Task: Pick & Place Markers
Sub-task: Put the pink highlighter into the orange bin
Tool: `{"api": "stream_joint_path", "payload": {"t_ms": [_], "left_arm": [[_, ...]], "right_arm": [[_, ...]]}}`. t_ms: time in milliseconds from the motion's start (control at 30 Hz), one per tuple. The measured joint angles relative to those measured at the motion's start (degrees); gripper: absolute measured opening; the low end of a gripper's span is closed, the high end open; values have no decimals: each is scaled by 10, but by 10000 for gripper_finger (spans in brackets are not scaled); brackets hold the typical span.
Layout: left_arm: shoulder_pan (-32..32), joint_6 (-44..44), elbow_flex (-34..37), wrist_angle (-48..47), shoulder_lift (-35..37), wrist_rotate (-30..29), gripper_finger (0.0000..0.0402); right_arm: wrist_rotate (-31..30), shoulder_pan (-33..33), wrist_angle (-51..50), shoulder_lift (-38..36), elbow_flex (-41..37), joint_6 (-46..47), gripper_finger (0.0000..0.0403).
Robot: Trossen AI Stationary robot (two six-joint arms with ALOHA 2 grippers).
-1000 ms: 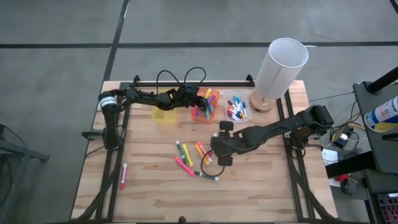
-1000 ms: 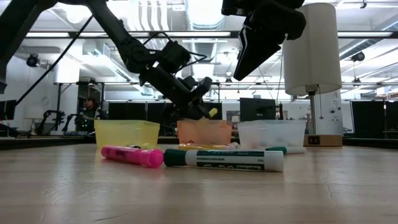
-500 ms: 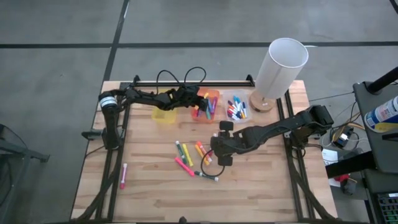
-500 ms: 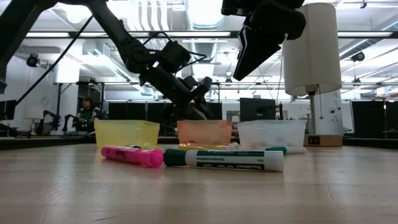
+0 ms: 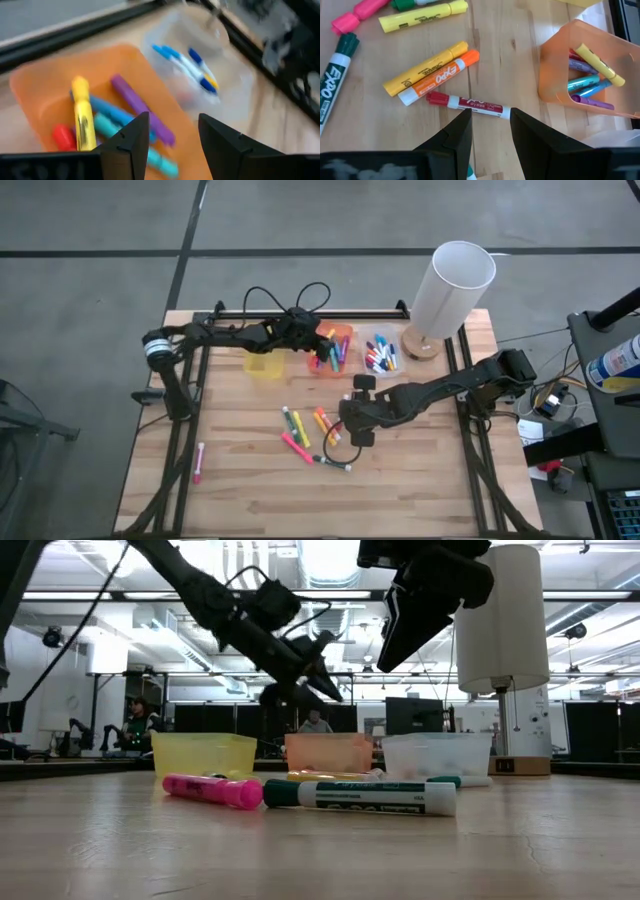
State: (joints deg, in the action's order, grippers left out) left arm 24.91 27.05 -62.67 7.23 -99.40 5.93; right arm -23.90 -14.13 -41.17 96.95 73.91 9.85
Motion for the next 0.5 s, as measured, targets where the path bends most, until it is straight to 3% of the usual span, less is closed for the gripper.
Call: {"api": "stream_joint_path", "payload": {"t_ms": [167,500], "left_arm": [[-21,-47,0,-102,57,11,162],[-91,-45,1,-234,136,3,162]], "right_arm": [[-1,0,0,0,-4,-6,128],[-1,0,0,0,-5,-6,128]]}}
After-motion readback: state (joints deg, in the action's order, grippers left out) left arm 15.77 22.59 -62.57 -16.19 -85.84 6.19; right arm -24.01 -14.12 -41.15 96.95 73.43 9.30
